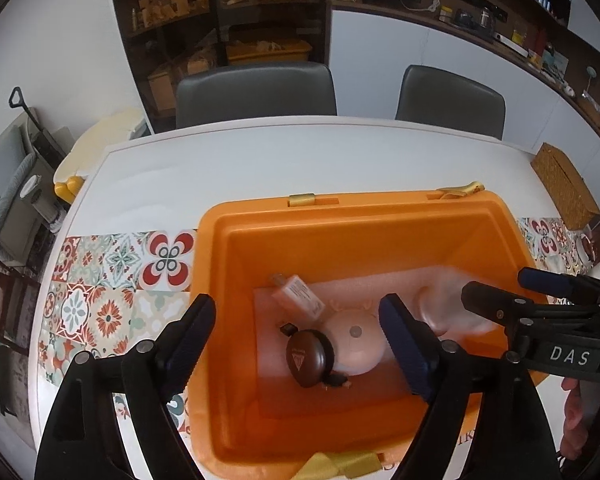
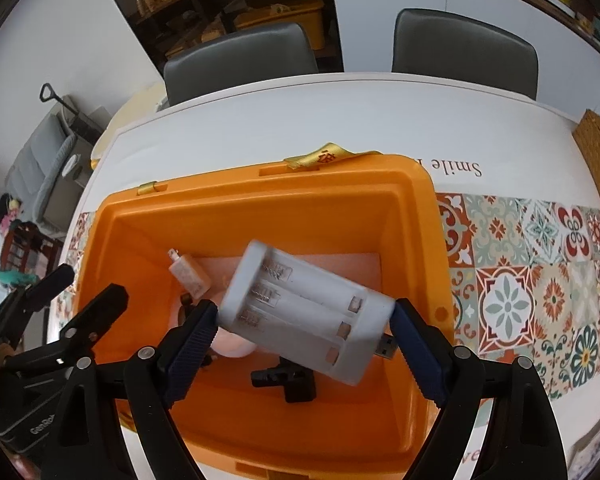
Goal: Organize rigid objects
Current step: 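Lower the adapter into the crate and open the left gripper while the right releases the charger, then withdraw both grippers from the crate and move the right toward the figurine keychain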
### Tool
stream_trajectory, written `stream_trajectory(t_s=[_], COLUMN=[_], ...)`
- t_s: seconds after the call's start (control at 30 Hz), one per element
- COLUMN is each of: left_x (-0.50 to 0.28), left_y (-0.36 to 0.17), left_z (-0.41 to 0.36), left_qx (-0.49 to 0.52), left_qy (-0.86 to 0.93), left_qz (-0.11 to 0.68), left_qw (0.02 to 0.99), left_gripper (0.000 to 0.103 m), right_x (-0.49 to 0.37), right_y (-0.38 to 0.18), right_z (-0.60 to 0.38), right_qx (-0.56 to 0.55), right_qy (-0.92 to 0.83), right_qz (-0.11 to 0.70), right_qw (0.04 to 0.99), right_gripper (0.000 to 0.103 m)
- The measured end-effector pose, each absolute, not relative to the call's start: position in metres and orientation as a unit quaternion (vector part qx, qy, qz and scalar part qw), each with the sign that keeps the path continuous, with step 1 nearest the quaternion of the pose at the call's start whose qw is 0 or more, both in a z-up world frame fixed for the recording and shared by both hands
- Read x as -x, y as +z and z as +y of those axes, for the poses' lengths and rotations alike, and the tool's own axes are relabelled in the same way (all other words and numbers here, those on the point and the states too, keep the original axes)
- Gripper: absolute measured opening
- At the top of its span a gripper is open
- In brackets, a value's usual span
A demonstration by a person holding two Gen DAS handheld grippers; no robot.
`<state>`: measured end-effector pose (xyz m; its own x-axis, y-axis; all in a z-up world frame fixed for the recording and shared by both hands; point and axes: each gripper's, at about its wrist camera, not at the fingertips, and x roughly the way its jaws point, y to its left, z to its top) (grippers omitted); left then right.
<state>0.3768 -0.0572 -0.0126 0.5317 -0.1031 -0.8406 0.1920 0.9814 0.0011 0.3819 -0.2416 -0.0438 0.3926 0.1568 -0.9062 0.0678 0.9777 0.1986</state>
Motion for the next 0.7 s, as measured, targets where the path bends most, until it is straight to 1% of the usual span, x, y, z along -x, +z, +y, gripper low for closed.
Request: stream_trajectory(t_s=[0.03, 0.1, 0.3, 0.7], left_x=[-0.374, -0.371, -0.355, -0.304], left_y=[-0.010, -0.007, 0.005, 0.037], left_z=[-0.056, -0.055, -0.051, -0.050], left_qx=[-0.048, -0.050, -0.042, -0.002], left_qy=[-0.077, -0.070, -0.064, -0.064], left_qz=[0.474, 0.468, 0.459, 0.413], left_qw=[0.876, 0.879, 0.885, 0.908], left_gripper=[0.089, 0.089, 0.093, 0.101], right_x=[-0.381, -0.378, -0.359, -0.303], right_y=[-0.044, -0.041, -0.026, 0.015], right_z=[-0.242, -0.242, -0.245, -0.261], right_qx=[-0.103, -0.101, -0.102, -0.112], right_qy=[0.027, 0.024, 0.020, 0.007], right_qz=[0.550, 0.544, 0.530, 0.477], right_qw=[0.829, 0.833, 0.842, 0.872], right_gripper=[0.091, 0.092, 0.092, 0.092])
